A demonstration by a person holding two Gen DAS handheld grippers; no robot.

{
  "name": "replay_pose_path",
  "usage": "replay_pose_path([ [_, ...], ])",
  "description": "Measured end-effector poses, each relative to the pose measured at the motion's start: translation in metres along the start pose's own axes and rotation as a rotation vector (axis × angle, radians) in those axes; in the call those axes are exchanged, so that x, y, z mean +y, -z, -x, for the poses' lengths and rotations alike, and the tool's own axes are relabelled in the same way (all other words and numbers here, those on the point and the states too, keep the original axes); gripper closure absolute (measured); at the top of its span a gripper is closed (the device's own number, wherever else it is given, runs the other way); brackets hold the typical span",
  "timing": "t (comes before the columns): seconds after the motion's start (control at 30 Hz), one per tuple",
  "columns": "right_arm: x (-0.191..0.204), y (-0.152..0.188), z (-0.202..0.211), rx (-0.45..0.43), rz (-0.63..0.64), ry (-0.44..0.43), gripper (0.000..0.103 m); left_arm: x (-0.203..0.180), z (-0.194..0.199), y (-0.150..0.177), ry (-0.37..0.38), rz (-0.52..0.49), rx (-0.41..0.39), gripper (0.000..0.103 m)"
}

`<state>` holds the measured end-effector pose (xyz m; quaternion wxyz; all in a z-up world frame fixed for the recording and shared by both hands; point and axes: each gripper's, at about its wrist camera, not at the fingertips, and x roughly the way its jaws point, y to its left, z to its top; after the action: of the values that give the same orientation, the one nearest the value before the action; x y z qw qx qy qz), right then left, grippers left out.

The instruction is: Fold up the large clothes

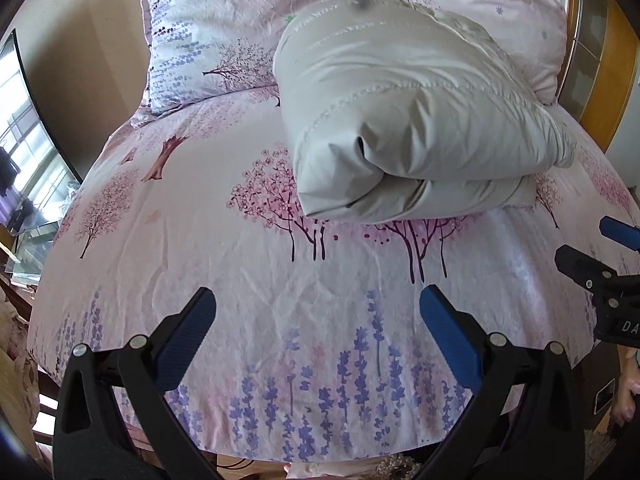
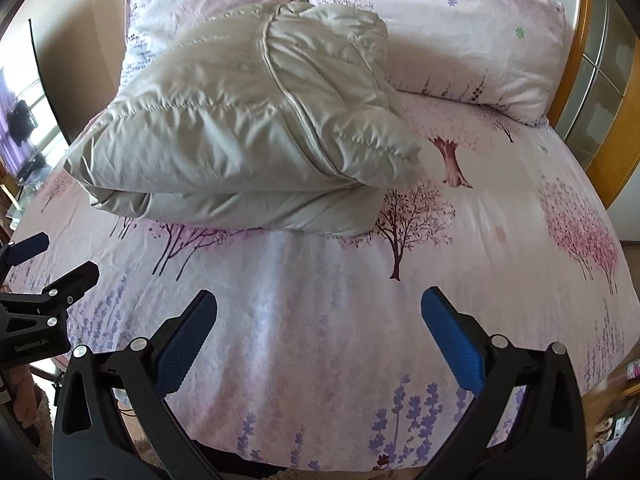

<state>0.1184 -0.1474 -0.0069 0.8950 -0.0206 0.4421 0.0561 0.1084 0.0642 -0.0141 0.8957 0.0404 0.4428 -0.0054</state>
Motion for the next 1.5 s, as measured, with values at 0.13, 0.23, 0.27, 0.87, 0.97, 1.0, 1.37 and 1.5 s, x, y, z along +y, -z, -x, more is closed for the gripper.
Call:
replay_pose_path([
  [0.13, -0.002, 0.0, -0.002, 0.011, -0.001, 0.013, 0.001, 0.001, -0.002, -0.001, -0.004, 0.003, 0.011, 0.002],
  [0.23, -0.002, 0.0, -0.004, 0.019, -0.001, 0.015, 0.001, 0.002, -0.005, -0.001, -0.005, 0.004, 0.025, 0.002],
  [0.27, -0.003, -0.001, -0.004, 0.023, 0.0, 0.015, 0.001, 0.002, -0.006, -0.001, -0.004, 0.005, 0.029, 0.002],
  [0.87, -0.002, 0.0, -0.011, 0.044, -0.008, 0.015, 0.001, -0.001, -0.012, -0.003, 0.002, -0.002, 0.052, 0.002],
  [0.97, -0.003, 0.0, -0.011, 0.045, -0.01, 0.014, 0.001, -0.001, -0.013, -0.002, 0.002, 0.001, 0.054, 0.002],
  [1.0, -0.003, 0.0, -0.011, 0.045, -0.01, 0.014, 0.001, -0.001, -0.013, -0.002, 0.002, 0.001, 0.054, 0.002],
  [1.37, -0.003, 0.0, -0.013, 0.048, -0.016, 0.015, 0.001, -0.002, -0.014, -0.001, 0.004, 0.002, 0.055, 0.002],
  [1.5, -0.003, 0.0, -0.012, 0.048, -0.016, 0.015, 0.001, -0.002, -0.014, -0.001, 0.005, 0.004, 0.056, 0.002],
])
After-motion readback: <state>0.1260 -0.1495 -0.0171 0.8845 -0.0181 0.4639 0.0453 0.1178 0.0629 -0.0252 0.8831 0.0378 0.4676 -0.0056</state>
